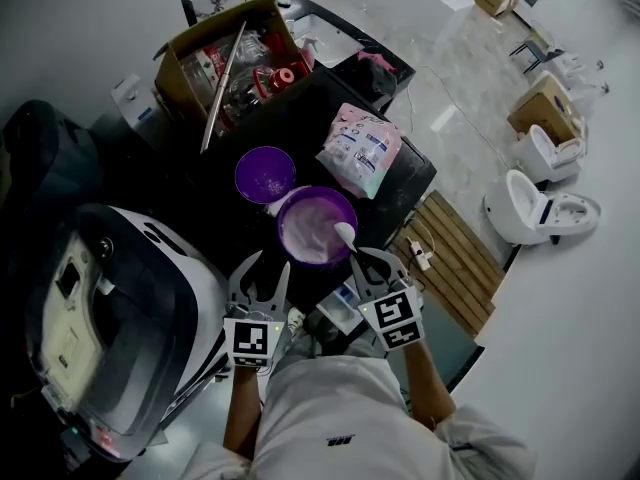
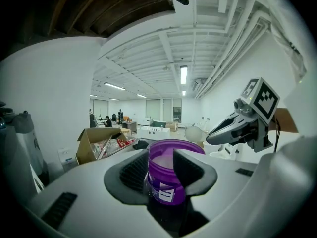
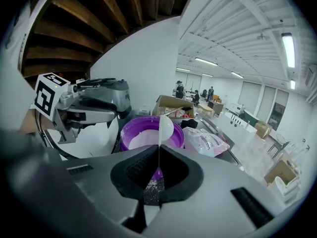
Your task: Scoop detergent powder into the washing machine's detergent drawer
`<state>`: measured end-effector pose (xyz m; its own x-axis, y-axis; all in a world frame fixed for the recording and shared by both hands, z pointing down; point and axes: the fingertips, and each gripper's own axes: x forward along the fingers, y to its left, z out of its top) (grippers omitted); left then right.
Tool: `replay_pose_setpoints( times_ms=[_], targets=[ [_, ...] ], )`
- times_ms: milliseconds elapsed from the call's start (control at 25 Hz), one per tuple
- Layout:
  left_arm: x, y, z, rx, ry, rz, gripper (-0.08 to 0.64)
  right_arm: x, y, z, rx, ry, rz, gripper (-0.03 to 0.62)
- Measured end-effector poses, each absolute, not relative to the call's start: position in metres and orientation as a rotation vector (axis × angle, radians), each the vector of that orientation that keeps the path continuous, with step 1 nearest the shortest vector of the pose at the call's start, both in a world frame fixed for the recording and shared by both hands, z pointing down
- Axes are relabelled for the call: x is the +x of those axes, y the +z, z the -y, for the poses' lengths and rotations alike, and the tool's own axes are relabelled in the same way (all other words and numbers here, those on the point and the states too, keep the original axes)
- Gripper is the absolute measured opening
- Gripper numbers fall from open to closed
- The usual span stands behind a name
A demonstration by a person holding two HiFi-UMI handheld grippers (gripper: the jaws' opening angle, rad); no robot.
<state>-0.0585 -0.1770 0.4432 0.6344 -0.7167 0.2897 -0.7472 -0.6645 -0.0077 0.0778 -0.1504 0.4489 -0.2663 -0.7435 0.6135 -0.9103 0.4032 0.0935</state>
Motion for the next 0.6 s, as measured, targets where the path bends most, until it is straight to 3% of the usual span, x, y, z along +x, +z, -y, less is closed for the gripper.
replay_pose_setpoints(
  times_ms=[600],
  targets=[
    [-0.035, 0.440, 0.210, 2.687, 0.470, 1.326, 0.187, 0.082, 0.471, 0.195, 1.133, 0.416, 2.094, 0.009]
  ],
)
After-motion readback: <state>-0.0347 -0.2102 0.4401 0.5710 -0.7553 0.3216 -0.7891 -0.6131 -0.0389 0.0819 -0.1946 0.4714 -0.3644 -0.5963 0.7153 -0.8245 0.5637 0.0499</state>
